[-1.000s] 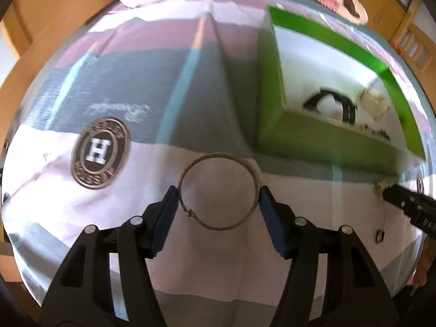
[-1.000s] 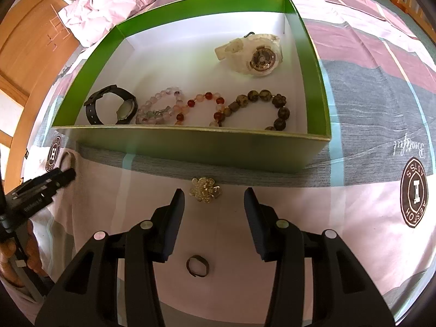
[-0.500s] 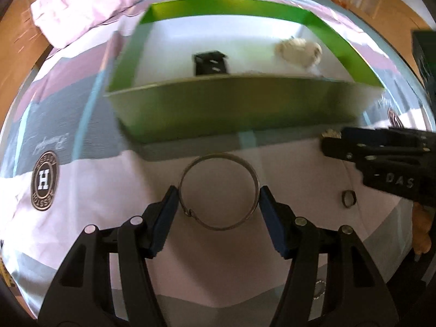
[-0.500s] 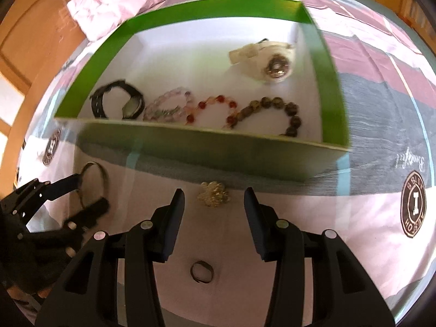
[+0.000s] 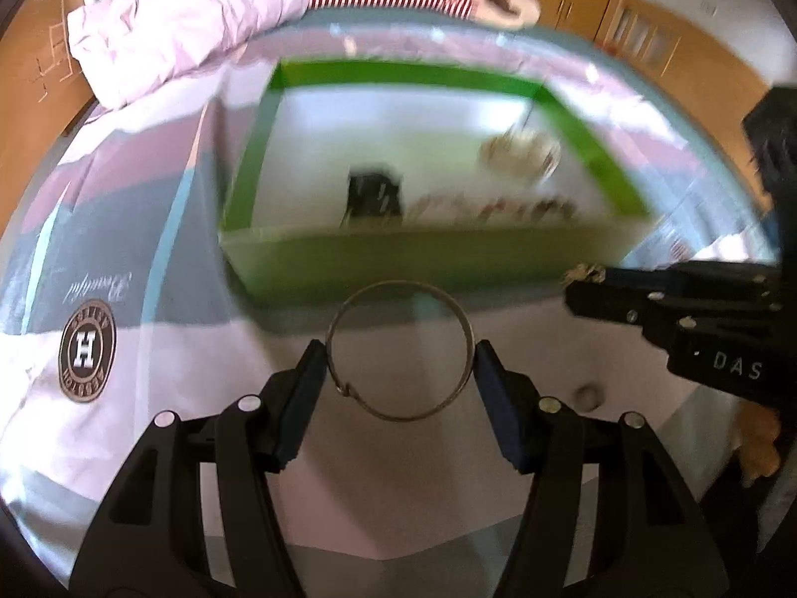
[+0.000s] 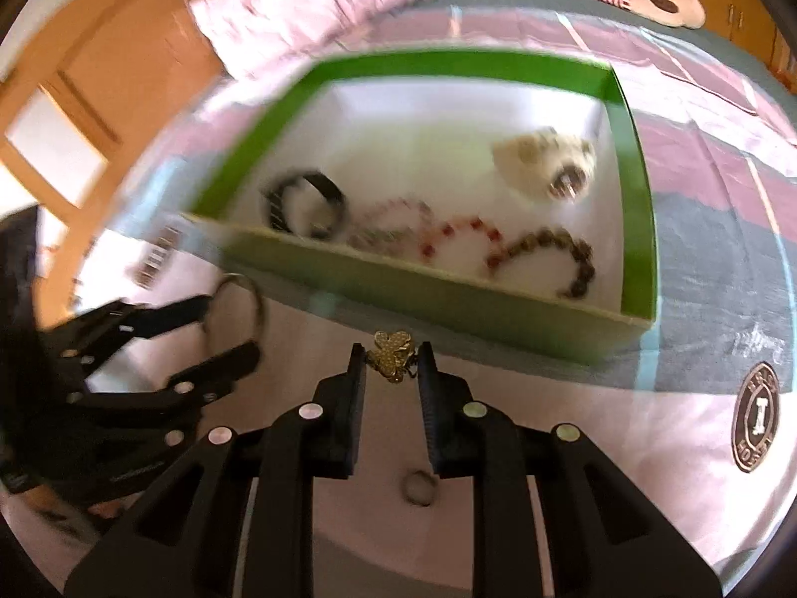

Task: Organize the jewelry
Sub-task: 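Carry the bangle into the box with the left tool while the right tool drops the gold brooch in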

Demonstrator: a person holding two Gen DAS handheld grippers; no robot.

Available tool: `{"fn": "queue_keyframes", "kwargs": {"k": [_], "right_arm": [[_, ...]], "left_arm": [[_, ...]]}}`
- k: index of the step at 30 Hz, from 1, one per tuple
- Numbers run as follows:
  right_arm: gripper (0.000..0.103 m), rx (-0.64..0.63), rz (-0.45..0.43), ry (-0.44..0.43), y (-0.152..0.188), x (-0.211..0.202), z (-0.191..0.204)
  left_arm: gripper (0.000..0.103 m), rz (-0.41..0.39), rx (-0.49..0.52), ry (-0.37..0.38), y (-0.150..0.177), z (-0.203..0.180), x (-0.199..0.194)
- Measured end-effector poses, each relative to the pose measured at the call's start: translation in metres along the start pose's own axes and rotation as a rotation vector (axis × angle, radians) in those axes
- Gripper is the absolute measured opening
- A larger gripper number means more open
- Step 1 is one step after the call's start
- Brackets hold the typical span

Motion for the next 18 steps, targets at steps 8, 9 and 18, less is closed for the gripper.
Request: {"fn": "queue_keyframes", "kwargs": {"k": [8, 9, 18], "right_arm": [[0.021, 0.121, -0.122, 0.074, -0.038, -0.011, -0.036], [0.021, 0.135, -0.113, 0.088, -0.039, -0.005, -0.042], [0.047, 0.225, -0.082, 0.082, -0.037, 0.004, -0.058]], "left_arm": [[0.062, -0.077, -0.069, 0.006, -0.056, 0.0, -0.003], [0.062, -0.072, -0.076, 0.0, -0.063, 0.0, 0.002], [0.077, -0.058, -0.047, -0.023, -0.076, -0.009, 0.032]]}}
Point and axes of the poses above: each gripper's, at about its wrist camera, not at the fingertips, and x roughly the way its jaws point, z to its left, y to its underside, the point moved 2 cm from there along x, roughly the way its jaws point, and after that the axes turned 5 degrees about y, right-handed, at the moved point
